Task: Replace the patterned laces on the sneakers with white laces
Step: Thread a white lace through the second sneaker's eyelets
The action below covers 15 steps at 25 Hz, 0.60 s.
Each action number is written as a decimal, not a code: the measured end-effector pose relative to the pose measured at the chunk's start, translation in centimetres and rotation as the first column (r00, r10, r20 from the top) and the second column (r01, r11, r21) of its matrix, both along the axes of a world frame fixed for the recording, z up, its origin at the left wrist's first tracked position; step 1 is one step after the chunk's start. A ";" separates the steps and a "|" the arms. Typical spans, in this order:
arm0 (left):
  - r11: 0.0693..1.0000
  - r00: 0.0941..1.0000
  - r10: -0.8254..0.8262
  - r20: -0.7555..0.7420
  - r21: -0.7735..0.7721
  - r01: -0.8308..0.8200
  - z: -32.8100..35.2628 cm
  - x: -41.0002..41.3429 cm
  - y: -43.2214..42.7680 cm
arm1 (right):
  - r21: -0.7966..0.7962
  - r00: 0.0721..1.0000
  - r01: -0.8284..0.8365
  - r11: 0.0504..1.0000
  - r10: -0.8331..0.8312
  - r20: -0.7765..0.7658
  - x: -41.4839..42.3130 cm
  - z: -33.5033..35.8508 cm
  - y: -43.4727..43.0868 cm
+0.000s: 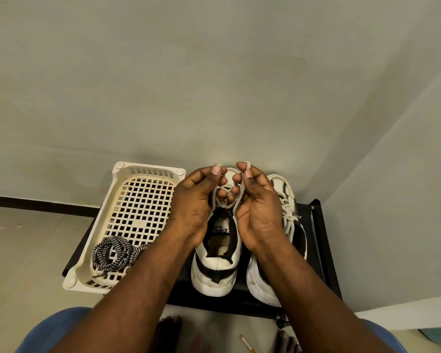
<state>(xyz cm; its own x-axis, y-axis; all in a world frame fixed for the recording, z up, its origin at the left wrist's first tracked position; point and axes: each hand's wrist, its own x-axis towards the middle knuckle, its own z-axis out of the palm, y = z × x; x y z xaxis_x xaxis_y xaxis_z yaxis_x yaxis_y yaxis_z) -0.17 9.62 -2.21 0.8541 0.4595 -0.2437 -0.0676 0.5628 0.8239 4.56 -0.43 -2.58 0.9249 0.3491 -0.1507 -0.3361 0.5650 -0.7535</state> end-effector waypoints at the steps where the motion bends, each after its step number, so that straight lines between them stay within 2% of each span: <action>1: 1.000 1.000 0.013 0.001 0.019 -0.014 0.0 0.1 -0.1 | -0.005 1.000 -0.004 1.000 0.004 0.011 -0.1 0.0 0.1; 5: 0.995 0.999 0.021 0.040 0.101 -0.025 -0.2 0.4 -0.4 | -0.031 0.999 0.009 0.999 -0.007 0.038 -0.3 -0.2 0.4; 9: 0.993 0.997 0.002 0.073 0.114 -0.010 -0.7 0.5 -0.5 | -0.043 1.000 0.002 0.999 -0.001 0.024 -0.1 -0.7 0.2; 12: 0.977 0.997 0.061 0.045 0.203 -0.069 -0.9 0.6 -0.5 | -0.158 0.998 0.049 0.986 -0.044 0.039 -0.1 -0.8 0.3; 15: 0.934 0.987 0.160 -0.002 0.323 -0.150 -1.6 1.0 -0.2 | -0.152 0.993 0.114 0.982 -0.118 -0.019 0.6 -1.2 0.2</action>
